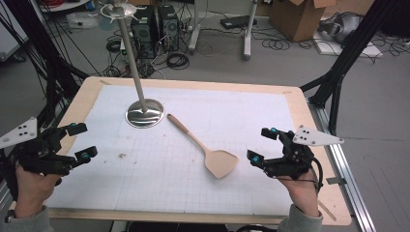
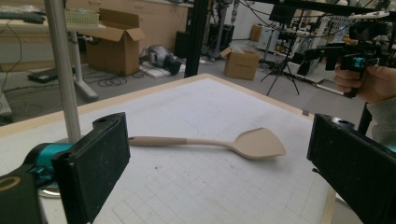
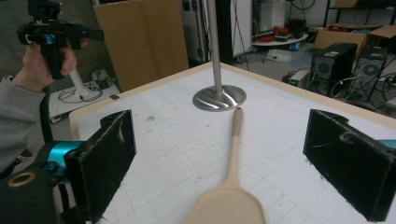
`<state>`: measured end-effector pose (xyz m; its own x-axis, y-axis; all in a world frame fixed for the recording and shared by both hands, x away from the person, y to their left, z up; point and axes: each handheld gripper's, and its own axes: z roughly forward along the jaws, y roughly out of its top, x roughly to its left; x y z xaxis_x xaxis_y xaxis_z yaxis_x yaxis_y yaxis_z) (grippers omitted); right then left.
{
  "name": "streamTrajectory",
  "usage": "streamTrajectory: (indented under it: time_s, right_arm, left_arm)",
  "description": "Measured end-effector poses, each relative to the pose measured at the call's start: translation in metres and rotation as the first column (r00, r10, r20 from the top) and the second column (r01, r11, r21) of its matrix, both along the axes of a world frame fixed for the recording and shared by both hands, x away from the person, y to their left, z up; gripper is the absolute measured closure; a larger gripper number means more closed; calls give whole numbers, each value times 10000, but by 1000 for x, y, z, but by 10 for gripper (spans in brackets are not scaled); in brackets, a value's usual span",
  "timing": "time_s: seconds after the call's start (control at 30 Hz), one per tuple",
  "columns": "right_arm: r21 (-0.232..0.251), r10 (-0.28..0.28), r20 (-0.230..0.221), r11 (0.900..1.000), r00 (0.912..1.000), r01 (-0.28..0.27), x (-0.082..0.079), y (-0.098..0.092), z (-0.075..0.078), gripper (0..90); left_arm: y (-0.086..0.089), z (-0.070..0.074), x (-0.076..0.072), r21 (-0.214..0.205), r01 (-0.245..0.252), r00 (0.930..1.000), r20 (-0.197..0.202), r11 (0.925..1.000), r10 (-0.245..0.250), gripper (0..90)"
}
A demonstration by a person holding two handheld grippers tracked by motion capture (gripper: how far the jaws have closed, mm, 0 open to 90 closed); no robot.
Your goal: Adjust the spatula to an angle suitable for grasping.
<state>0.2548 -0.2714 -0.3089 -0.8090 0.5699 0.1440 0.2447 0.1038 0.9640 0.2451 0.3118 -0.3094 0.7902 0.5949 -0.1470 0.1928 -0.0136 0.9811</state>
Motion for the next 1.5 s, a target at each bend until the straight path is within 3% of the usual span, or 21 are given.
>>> streamTrajectory:
  time_s: [0.27, 0.43, 0.6, 0.83, 0.9, 1.0, 1.37, 1.5]
  right_arm:
    - [-178, -50, 139, 9998, 9999, 52, 1, 2, -1, 86]
    - [-254, -791, -265, 9966, 9965, 785, 5, 3, -4, 85]
    - [-549, -1080, -190, 9928, 9940, 1069, 7, 7, -4, 85]
    - [-133, -1323, -333, 9912, 9906, 1319, 12, 9, -4, 85]
    - [131, -1691, -586, 9853, 9839, 1701, 16, 7, -5, 85]
    - [89, -1921, -703, 9811, 9789, 1932, 19, 8, -5, 85]
    - [-149, -1480, -622, 9890, 9870, 1474, 27, 24, -4, 86]
    - [-441, -1361, -577, 9900, 9890, 1337, 33, 32, -4, 86]
  left_arm:
    - [2, -1, 0, 34, -76, 10000, -41, 10000, 76, 63]
    - [1, -1, 1, 53, -89, 9999, -85, 9999, 90, 63]
    - [2, -1, 1, 64, -57, 10000, -64, 10000, 57, 64]
    - [1, -4, 0, 163, -177, 9996, -203, 9997, 180, 63]
    - [0, -5, -1, 223, -214, 9995, -215, 9995, 218, 64]
    - [1, -4, -1, 225, -278, 9994, -203, 9994, 282, 64]
    - [4, -4, -2, 183, -314, 9993, -190, 9993, 318, 64]
    - [5, -4, -3, 132, -359, 9991, -205, 9993, 362, 64]
